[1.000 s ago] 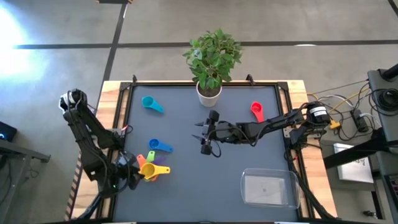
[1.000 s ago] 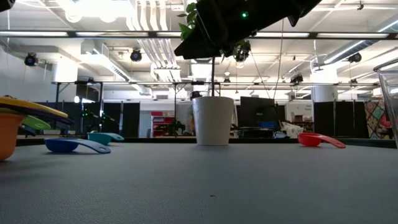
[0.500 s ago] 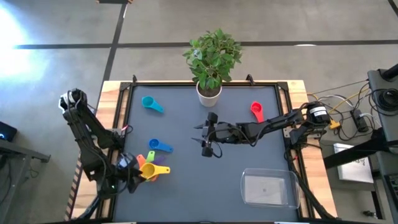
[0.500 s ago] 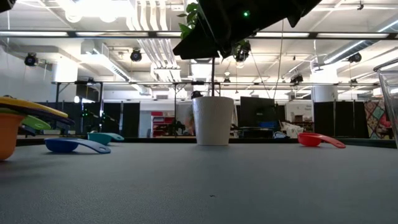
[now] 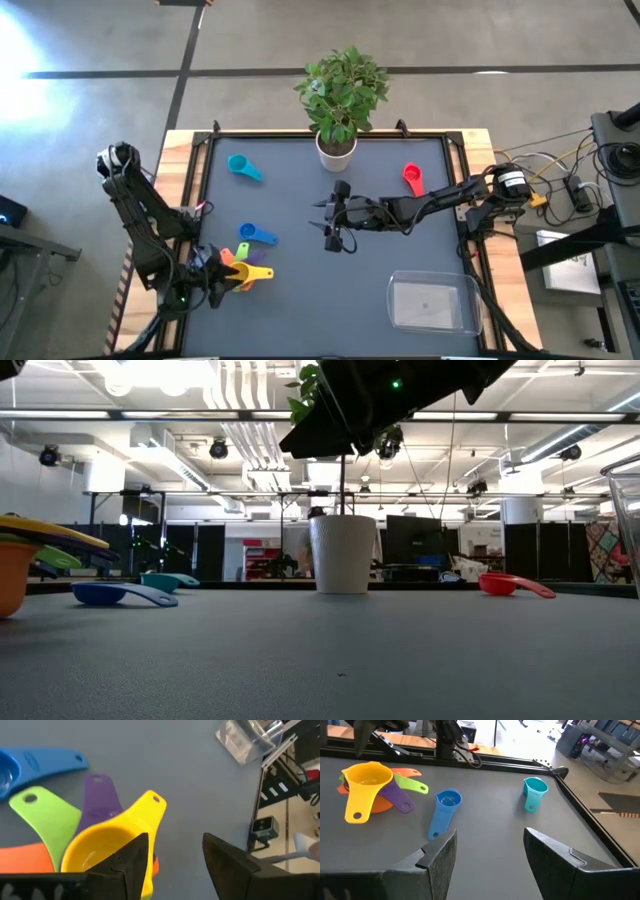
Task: Nest measuring cups in basket
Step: Stack the light blue measuring cup on top of the yellow measuring cup
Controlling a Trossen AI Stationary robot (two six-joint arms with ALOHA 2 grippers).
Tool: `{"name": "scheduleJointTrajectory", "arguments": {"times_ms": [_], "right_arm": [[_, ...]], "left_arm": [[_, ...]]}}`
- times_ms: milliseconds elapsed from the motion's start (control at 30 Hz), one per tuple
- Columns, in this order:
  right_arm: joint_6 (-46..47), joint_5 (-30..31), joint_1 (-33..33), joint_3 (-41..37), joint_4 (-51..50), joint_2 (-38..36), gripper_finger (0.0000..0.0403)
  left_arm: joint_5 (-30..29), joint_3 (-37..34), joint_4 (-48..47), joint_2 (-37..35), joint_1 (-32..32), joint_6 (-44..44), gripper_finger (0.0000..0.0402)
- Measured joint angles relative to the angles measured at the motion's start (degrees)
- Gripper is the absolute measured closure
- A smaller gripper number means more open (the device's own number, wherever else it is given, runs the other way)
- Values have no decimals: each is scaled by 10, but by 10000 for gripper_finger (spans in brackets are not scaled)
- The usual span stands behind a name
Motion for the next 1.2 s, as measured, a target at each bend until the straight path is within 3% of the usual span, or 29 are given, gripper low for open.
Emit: {"name": "scheduleJointTrajectory", "arguments": {"times_ms": [200, 333, 533, 667, 833, 1000, 1200], "right_arm": [[19, -12, -11, 0, 17, 4, 183], [33, -46, -26, 0, 40, 18, 183], [34, -48, -36, 0, 43, 28, 183], [31, -48, -37, 0, 45, 28, 183], [23, -48, -37, 0, 48, 28, 183], [13, -48, -38, 0, 49, 28, 183], [9, -48, -39, 0, 48, 28, 183]], "left_arm": [[-85, -32, 9, -1, 0, 22, 248], [-87, -74, 9, -8, 7, -40, 258], [-147, -130, 6, -11, 35, -102, 286], [-138, -137, -23, -16, 77, -103, 300], [-96, -107, -135, -19, 153, -96, 299], [-49, -67, -237, -22, 250, -19, 282], [13, -27, -230, -35, 396, 211, 224]]}}
